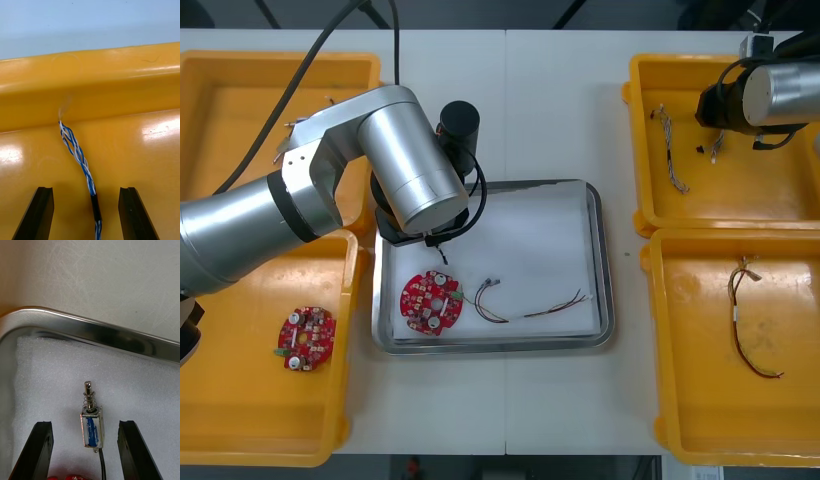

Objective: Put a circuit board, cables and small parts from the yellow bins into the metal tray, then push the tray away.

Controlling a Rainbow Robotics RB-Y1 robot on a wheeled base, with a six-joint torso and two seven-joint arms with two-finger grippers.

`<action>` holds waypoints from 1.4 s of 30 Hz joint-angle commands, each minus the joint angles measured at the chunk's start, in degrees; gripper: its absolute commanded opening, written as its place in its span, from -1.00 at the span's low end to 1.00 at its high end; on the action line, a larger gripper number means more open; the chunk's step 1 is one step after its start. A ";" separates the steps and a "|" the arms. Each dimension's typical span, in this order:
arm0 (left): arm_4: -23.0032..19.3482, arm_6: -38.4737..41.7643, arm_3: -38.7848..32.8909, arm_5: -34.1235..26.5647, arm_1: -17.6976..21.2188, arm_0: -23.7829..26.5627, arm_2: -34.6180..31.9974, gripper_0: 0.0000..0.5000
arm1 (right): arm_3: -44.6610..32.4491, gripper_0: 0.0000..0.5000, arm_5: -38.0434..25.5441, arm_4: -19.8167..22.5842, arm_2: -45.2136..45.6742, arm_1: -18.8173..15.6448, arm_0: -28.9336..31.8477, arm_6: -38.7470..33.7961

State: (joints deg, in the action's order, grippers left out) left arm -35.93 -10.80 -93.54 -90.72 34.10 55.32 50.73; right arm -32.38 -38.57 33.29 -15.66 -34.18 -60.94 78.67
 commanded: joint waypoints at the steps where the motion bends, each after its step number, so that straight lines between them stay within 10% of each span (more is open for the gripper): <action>1: 0.60 3.94 -0.42 0.46 -0.96 0.31 0.51 1.00 | -0.57 1.00 0.78 0.99 -0.16 0.25 -0.14 0.43; 15: 0.69 4.03 -1.74 -0.07 0.01 1.81 -0.28 1.00 | -0.57 0.93 1.83 3.10 -0.16 0.43 2.41 0.43; 19: -1.60 4.30 -4.11 -0.95 1.15 3.21 -3.18 1.00 | -0.57 -0.43 1.83 3.54 -0.16 0.43 2.67 0.52; 22: -4.15 4.30 -5.87 -1.83 2.56 4.18 -5.82 1.00 | -0.57 -1.00 1.83 3.89 -0.16 0.43 2.76 0.61; 33: -6.96 3.51 -7.10 -7.89 10.11 5.85 -18.13 1.00 | -1.28 -1.00 0.96 3.71 -0.16 -0.63 2.67 4.47; 42: -10.83 3.77 1.25 -3.76 14.68 7.78 -24.98 1.00 | -10.95 -1.00 -15.39 3.89 5.20 -5.90 2.58 15.72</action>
State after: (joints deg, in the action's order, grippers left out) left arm -45.09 -10.70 -95.13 -96.74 45.52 59.20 28.26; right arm -38.72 -49.82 36.79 -14.56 -36.69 -59.25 91.51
